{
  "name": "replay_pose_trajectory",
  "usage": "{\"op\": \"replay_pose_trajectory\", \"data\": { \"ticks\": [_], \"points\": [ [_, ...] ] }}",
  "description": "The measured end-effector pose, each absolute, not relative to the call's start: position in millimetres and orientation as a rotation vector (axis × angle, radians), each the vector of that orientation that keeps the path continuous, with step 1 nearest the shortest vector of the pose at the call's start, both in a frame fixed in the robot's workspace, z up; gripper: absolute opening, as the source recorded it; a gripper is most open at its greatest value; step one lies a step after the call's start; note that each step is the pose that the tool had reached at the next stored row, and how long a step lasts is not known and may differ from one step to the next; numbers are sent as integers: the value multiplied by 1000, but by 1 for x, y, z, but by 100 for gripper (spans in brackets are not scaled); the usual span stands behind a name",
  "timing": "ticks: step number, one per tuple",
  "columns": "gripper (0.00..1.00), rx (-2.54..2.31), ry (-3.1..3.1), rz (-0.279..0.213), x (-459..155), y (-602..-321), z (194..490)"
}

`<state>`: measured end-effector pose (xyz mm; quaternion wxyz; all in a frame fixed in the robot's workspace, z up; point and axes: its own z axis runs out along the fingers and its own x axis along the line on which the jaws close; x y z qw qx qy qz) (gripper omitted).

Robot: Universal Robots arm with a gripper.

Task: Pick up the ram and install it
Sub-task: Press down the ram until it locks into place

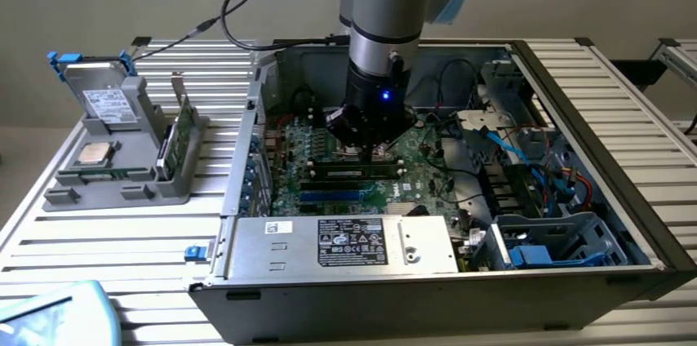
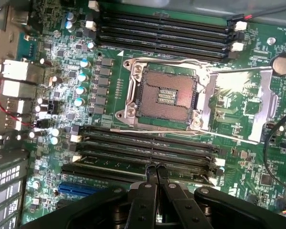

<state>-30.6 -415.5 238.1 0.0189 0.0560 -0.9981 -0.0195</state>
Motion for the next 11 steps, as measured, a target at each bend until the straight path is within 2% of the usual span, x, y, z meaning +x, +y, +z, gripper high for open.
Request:
{"op": "replay_pose_trajectory", "data": {
  "ticks": [11],
  "points": [
    [10,133,-3101,-61,-31,-415,240]
  ]
}}
